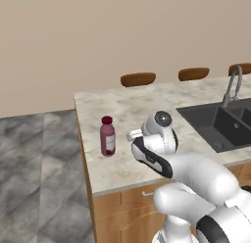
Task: Move the drinks to the dining counter.
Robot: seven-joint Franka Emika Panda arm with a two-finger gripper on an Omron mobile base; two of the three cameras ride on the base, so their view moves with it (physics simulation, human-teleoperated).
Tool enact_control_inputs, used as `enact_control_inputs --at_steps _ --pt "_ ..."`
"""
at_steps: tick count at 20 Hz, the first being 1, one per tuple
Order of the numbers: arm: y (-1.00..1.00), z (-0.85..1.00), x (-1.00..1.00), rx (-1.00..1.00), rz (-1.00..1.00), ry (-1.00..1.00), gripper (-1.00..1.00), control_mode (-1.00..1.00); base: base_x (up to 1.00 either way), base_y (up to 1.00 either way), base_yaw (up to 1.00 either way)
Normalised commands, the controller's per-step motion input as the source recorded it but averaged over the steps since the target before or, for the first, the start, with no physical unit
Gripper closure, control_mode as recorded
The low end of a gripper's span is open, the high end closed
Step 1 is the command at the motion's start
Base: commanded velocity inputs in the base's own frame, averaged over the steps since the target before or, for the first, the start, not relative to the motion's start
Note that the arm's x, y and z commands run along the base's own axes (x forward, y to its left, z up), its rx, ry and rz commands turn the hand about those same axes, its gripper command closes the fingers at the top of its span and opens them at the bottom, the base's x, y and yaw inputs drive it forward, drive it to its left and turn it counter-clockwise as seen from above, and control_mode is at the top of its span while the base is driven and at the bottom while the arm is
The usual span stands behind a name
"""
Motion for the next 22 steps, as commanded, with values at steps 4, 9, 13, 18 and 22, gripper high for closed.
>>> enact_control_inputs --at_steps 4,9,13,18,22 --pt "0.0 -0.42 0.48 0.0 0.0 0.0 1.0 -1.0 0.0 0.0 0.0" --pt "0.0 -0.15 0.39 0.02 0.0 0.0 1.0 -1.0 0.0 0.0 0.0" --pt "0.03 -0.05 -0.11 0.0 0.01 0.0 1.0 -1.0 0.0 0.0 0.0" --pt "0.16 -0.1 -0.72 -0.01 0.06 0.0 1.0 -1.0 0.0 0.0 0.0" --pt "0.02 0.0 -0.22 0.0 0.01 -0.01 1.0 -1.0 0.0 0.0 0.0"
